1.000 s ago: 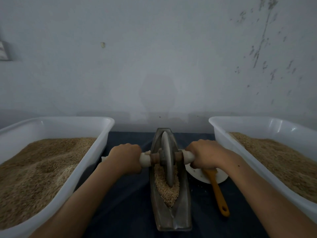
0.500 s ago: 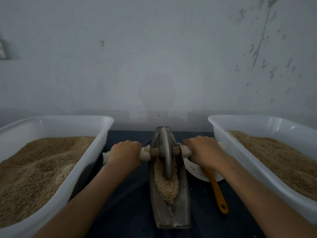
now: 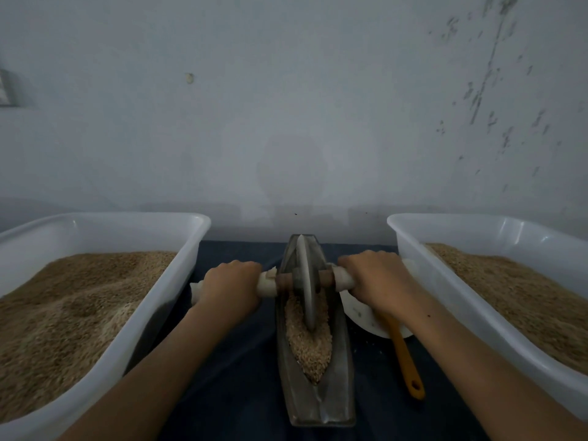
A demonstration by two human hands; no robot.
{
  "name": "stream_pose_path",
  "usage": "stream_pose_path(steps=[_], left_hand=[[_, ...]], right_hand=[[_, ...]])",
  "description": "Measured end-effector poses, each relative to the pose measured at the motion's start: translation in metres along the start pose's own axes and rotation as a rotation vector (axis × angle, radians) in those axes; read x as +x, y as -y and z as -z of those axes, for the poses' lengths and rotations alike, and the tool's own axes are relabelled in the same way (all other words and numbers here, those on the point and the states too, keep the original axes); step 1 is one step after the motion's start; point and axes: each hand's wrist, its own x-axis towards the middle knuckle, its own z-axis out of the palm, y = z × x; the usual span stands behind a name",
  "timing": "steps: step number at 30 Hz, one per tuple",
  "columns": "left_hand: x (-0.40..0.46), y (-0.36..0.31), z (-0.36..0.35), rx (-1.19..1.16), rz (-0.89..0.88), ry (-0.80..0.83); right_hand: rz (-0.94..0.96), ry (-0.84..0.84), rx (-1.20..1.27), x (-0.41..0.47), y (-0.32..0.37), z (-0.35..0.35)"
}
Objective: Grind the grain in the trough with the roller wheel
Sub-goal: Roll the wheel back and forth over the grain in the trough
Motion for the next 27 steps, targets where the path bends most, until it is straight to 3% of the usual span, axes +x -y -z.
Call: stream_pose_path(steps=[3,6,12,15,19,24,27], left_hand=[[-0.003,-0.003,-0.001,0.013,0.001,-0.104],[-0.004,-0.004,0.002,0.047,-0.015,-0.111],[-0.006,-0.007,0.012,0.149,-0.051,0.024],[-0.005,-0.005,0.015,0.140,-0.053,0.079],[-0.003,-0.004,0.012,0.107,-0.048,0.069],[-0.001,-0.003,0.004,0.047,-0.026,-0.055],[-0.002,-0.005,0.000,0.045,-0.017,-0.132]], right_hand=[[-0.004,-0.068,0.025,0.002,-0.002,-0.007],[-0.015,-0.033,0.025,0.001,-0.004,-0.008],[-0.015,0.343,0.170,-0.001,-0.010,0.008],[-0.024,0.410,0.174,-0.001,-0.010,0.010],[-0.012,0.348,0.107,0.001,-0.008,0.007],[-0.011,0.019,0.038,-0.001,-0.004,-0.003],[-0.030,-0.065,0.035,0.000,-0.002,-0.007]])
